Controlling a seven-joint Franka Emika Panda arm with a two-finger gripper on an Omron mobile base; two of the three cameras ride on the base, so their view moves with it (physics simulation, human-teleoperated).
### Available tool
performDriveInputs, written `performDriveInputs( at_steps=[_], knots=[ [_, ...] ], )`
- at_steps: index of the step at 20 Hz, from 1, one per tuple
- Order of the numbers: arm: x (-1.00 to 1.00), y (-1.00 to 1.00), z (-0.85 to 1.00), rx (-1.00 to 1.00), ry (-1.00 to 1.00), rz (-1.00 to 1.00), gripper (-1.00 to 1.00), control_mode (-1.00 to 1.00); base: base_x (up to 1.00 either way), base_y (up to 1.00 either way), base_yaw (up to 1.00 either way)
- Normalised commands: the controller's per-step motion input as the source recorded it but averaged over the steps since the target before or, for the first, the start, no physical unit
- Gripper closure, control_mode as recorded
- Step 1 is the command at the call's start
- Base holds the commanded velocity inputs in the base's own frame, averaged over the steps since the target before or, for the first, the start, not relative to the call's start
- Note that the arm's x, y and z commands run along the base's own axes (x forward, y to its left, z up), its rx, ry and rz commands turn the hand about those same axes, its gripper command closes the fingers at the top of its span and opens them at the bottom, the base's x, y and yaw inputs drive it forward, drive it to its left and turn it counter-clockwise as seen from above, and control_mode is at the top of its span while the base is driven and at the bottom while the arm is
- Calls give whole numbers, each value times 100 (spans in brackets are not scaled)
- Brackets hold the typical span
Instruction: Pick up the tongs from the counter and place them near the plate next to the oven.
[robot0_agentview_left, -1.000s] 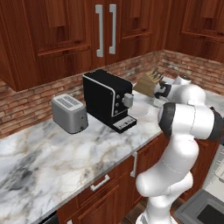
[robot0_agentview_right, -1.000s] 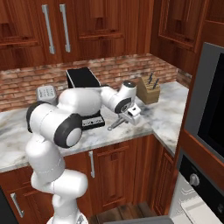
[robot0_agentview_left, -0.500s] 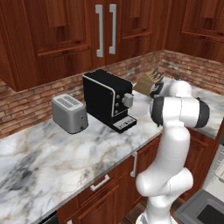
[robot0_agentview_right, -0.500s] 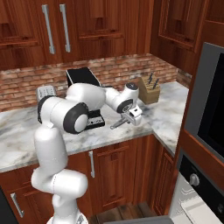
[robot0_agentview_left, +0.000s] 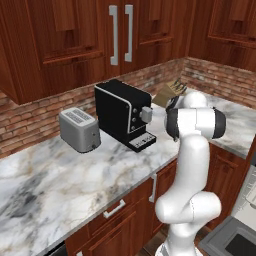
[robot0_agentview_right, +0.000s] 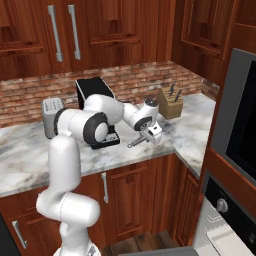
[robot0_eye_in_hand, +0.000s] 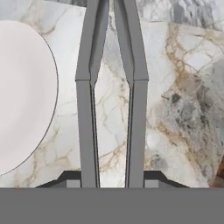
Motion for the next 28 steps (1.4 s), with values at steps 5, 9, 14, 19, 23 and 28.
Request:
performDriveInputs(
  at_steps=[5, 9, 14, 19, 23, 28],
  knots=[
    [38, 0, -36, 1, -1, 0, 100, -100, 0, 0, 0],
    [34, -2, -30, 3, -2, 0, 100, -100, 0, 0, 0],
    [33, -6, -24, 4, -4, -1, 100, -100, 0, 0, 0],
    [28, -13, -17, 4, -6, -2, 100, -100, 0, 0, 0],
    [17, -14, -8, 3, -8, -4, -100, -100, 0, 0, 0],
    [7, -5, -2, 1, -9, -5, -100, -100, 0, 0, 0]
  ],
)
